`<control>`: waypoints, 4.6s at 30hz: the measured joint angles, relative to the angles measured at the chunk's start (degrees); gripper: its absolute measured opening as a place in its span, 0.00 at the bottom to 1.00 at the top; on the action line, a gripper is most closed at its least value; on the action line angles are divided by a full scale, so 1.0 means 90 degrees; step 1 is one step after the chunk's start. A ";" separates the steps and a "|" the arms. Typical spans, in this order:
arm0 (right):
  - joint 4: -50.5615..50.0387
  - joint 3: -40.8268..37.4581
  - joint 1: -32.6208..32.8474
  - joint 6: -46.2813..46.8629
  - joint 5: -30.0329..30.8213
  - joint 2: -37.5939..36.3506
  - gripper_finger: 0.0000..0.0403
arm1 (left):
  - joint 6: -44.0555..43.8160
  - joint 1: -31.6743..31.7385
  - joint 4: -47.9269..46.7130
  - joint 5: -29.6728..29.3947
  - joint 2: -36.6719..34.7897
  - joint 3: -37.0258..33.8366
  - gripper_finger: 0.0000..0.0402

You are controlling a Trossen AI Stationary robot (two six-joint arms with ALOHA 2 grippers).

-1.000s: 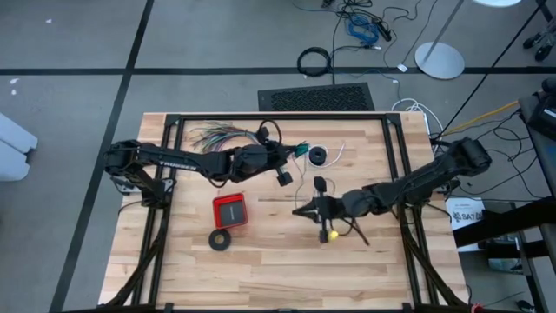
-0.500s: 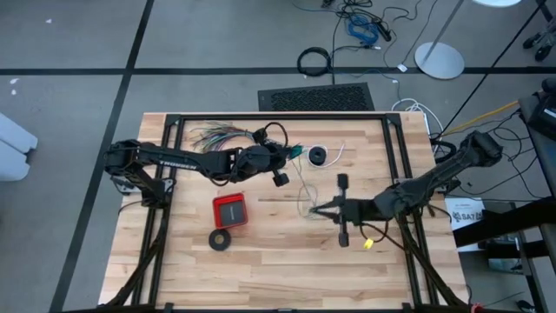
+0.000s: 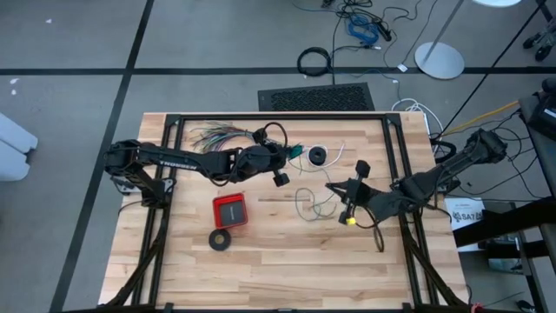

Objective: Coil cords
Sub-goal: Uncoil the green wire from the spool

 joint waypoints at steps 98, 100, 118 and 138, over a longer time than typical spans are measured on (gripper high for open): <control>0.3641 -0.0005 -0.1024 -0.2110 -0.0375 0.1382 0.00 | -0.0134 -0.0092 0.0425 0.0274 0.0005 0.0000 0.01; 0.3328 -0.0005 -0.1034 -0.1844 -0.0434 0.1309 0.00 | -0.0134 -0.0090 0.0471 0.0281 0.0005 0.0000 0.01; 0.2132 -0.0005 -0.1123 -0.0434 -0.0740 0.2359 0.03 | -0.0743 0.0239 0.0417 0.0418 0.0962 0.0000 0.01; 0.2346 -0.0954 -0.1182 0.0374 -0.0641 0.3291 0.25 | -0.1809 0.0373 0.0983 0.0394 0.2602 0.0012 0.01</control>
